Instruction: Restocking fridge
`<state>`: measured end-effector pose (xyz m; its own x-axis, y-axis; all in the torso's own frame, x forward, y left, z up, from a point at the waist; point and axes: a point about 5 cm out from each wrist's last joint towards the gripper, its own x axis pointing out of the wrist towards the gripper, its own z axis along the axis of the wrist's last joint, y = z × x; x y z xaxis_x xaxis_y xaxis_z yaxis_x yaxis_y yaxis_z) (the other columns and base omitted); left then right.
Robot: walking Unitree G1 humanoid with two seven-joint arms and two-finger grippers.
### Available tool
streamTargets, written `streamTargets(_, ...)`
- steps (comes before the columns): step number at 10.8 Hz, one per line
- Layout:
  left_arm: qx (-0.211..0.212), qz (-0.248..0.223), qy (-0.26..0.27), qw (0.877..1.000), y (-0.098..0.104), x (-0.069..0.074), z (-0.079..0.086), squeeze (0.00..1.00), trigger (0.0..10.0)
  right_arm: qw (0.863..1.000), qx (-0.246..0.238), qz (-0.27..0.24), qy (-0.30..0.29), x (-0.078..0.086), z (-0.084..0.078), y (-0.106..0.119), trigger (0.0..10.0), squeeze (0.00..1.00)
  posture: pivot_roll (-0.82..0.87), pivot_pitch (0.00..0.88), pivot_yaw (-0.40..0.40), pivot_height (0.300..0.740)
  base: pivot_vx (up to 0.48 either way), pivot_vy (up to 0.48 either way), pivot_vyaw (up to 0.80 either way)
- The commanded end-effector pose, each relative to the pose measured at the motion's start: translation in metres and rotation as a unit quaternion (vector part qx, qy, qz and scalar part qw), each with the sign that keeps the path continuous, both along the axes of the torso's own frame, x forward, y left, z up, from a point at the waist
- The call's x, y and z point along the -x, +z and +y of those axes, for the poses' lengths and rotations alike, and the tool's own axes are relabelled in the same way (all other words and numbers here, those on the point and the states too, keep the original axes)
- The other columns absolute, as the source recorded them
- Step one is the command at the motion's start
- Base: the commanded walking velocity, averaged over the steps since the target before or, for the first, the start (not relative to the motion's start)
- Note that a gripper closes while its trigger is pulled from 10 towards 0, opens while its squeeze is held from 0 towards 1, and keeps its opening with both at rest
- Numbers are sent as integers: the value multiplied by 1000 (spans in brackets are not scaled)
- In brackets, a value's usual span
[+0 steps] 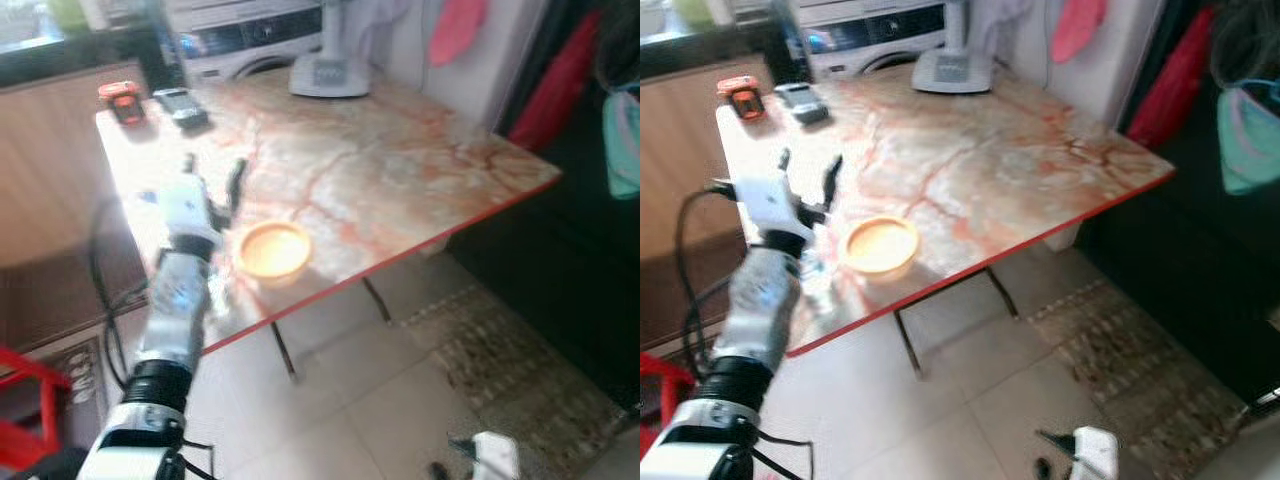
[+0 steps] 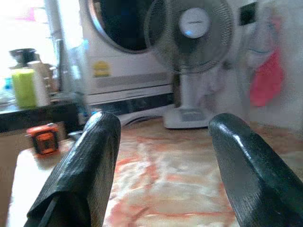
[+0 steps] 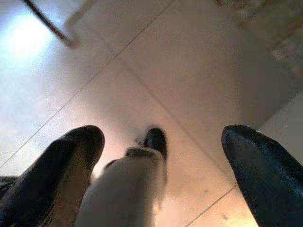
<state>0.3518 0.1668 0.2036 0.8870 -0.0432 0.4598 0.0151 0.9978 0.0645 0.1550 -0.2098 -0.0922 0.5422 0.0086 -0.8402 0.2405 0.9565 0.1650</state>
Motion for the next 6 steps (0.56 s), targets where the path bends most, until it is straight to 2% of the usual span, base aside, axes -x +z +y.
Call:
streamTargets(1,-13,-14,1,1000,26,-5,-4,0,10000,1000,2,7,-6,5,-3,-1,10000,0,72,55,25,740,0,0,0)
streamTargets(2,-39,5,6,999,47,-12,-7,0,10000,1000,1,9,-5,5,-3,-1,10000,0,76,59,27,740,0,0,0)
streamTargets(3,-24,54,22,998,66,-20,-3,0,10000,1000,1,10,-3,4,-3,-1,10000,0,85,61,29,740,0,0,0)
streamTargets(4,17,117,2,993,76,-26,6,0,10000,1000,1,13,1,5,-2,-2,10000,0,91,62,30,740,0,0,0)
streamTargets(5,28,145,-20,989,80,-27,9,0,10000,1000,2,15,5,5,-2,-2,10000,0,91,62,30,740,0,0,0)
streamTargets(6,18,220,-78,972,82,-27,11,0,10000,1000,0,16,4,5,-2,-2,10000,0,117,61,38,740,0,0,0)
